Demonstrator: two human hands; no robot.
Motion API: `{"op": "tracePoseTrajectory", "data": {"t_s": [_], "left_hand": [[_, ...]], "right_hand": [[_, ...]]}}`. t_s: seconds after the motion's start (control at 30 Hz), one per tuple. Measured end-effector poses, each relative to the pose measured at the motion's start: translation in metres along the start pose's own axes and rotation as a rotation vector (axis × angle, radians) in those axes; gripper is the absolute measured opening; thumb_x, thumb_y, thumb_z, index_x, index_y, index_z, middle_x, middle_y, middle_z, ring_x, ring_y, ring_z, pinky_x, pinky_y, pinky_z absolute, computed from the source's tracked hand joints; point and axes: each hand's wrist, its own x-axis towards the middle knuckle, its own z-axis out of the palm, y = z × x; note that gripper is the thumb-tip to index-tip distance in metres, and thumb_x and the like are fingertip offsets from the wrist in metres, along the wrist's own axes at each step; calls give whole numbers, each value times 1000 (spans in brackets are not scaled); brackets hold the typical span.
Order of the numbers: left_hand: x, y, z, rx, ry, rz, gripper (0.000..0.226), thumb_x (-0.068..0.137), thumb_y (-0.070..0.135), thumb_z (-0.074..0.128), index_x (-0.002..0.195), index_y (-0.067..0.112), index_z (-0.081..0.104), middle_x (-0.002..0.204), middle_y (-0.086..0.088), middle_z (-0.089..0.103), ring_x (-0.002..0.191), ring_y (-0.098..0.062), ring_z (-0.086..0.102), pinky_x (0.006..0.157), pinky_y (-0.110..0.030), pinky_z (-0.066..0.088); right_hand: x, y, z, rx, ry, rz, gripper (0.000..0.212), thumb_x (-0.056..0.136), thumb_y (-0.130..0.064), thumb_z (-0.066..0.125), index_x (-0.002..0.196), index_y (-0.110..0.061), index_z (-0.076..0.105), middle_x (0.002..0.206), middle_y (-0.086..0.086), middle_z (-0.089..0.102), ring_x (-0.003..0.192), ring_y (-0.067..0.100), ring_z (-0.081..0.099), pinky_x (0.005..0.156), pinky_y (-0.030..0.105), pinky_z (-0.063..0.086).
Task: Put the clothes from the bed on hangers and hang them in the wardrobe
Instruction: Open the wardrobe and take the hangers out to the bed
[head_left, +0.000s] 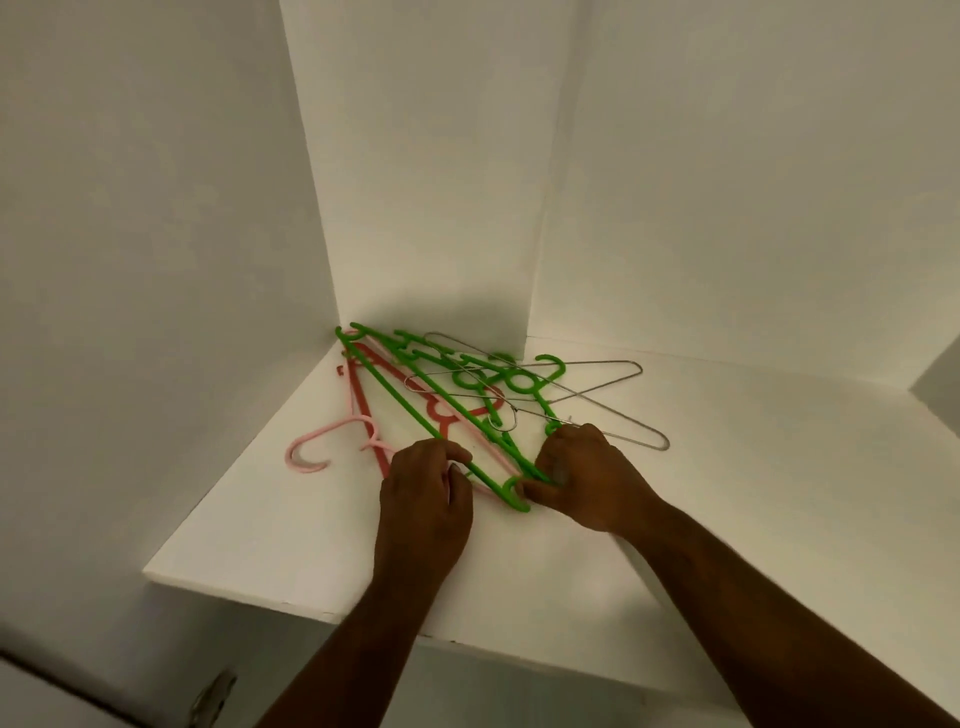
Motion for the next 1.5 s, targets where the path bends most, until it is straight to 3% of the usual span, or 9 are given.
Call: {"op": "tracePoseTrajectory", "data": {"t_s": [0.27, 0.4, 0.57, 0.77, 1.07, 1.17, 1.3, 1.4, 1.5], "left_hand": [[-4, -2, 0, 155, 50, 30, 14, 95, 15, 59, 105, 24, 63, 112, 8, 60, 102, -4, 51, 88, -17, 41], [-5, 2, -1, 135, 103, 50, 12, 98, 19, 57, 106, 22, 64, 107, 8, 61, 98, -9, 54, 84, -29, 50], [-8, 8, -1, 179, 141, 63, 22, 100, 28, 47, 109, 20, 65, 107, 6, 64, 99, -11, 56, 86, -36, 51], [-8, 12, -3, 151, 174, 36, 31, 101, 39, 42, 110, 21, 65, 110, 8, 63, 104, -13, 56, 91, -38, 48], [-2, 28, 8, 156, 192, 8, 28, 101, 34, 45, 117, 22, 64, 116, 7, 64, 112, -11, 55, 95, -35, 48], [11, 62, 14, -209, 120, -184, 31, 100, 52, 51, 119, 29, 62, 116, 15, 66, 115, -7, 59, 90, -17, 45], [36, 102, 18, -946, -26, -492, 55, 86, 56, 69, 129, 23, 56, 121, -1, 71, 113, -20, 67, 95, -36, 53], [40, 109, 13, -1073, 119, -493, 23, 99, 20, 60, 121, 17, 58, 113, -11, 73, 106, -29, 71, 91, -43, 56], [40, 99, 11, -1046, 198, -508, 15, 104, 13, 50, 116, 14, 58, 100, -5, 76, 99, -25, 74, 85, -40, 59]], "right_hand": [[9, 10, -8, 354, 241, -78, 27, 91, -47, 65, 77, -24, 59, 81, -14, 54, 82, 4, 47, 70, 21, 38], [2, 16, -7, 563, 327, -221, 29, 88, -52, 52, 76, -26, 54, 79, -4, 57, 75, 14, 56, 66, 35, 52], [-2, 13, -21, 925, 308, -274, 32, 92, -43, 50, 87, -13, 61, 89, 6, 63, 82, 25, 69, 66, 30, 60], [-7, 31, -48, 1329, 157, -239, 38, 101, -31, 46, 90, 5, 53, 101, 25, 63, 99, 41, 68, 76, 57, 61], [-14, 66, -70, 1192, 11, -153, 37, 103, -27, 43, 98, 5, 61, 107, 14, 69, 90, 35, 71, 73, 54, 62], [-11, 64, -73, 1134, 97, -124, 34, 106, -22, 40, 96, 4, 60, 108, 17, 67, 84, 35, 71, 70, 54, 63], [-8, 57, -69, 1041, 122, -104, 34, 107, -25, 41, 96, -2, 62, 98, 13, 70, 81, 32, 72, 66, 55, 62], [-7, 46, -60, 923, 102, -117, 34, 107, -29, 41, 95, -9, 64, 95, 7, 72, 82, 25, 72, 65, 48, 63], [-4, 33, -50, 812, 138, -143, 31, 106, -35, 41, 92, -20, 64, 102, 0, 69, 87, 19, 69, 67, 38, 63]]}}
